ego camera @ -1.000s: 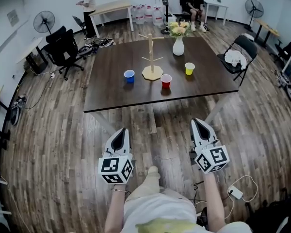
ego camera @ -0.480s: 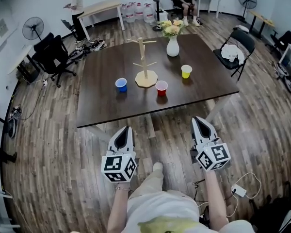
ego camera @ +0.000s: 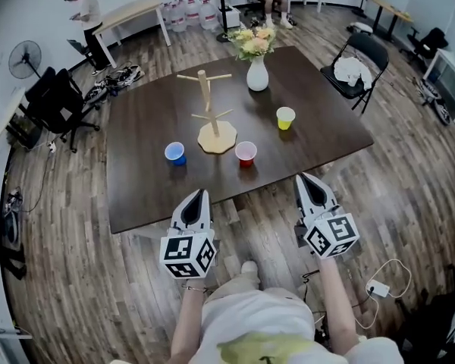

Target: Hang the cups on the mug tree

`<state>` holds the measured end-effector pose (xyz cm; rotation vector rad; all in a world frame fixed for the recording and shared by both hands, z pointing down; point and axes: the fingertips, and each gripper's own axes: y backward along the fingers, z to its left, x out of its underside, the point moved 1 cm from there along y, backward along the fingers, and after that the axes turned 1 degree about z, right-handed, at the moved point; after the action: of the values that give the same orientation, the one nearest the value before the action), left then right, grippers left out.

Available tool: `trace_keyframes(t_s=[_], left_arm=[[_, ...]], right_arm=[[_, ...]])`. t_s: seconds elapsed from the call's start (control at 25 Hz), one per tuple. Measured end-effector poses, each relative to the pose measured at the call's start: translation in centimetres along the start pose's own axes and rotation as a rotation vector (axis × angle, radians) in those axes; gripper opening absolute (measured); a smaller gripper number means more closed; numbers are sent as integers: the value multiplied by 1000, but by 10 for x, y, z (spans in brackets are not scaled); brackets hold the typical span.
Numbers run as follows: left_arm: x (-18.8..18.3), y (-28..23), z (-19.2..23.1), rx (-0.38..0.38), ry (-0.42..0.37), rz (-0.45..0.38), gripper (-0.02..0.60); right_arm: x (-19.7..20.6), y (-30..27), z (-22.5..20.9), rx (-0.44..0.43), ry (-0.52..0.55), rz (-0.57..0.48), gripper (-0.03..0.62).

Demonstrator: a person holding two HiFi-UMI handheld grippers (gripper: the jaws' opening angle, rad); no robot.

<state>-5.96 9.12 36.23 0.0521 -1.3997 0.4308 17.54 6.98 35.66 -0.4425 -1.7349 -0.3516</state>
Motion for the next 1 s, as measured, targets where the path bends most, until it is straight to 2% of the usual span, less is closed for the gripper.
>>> trace_keyframes(t_s=[0.36,0.64,1.0], left_arm=[[4,-55,13,61,16,39,15],[5,-85,19,67,39,58,15],[0,-150,21,63,46,77,15]], right_arm=[[8,-39,-28,63,-1,30,20],[17,-65,-45,72,-11,69,20],[17,-128,-95,59,-25,83,20]])
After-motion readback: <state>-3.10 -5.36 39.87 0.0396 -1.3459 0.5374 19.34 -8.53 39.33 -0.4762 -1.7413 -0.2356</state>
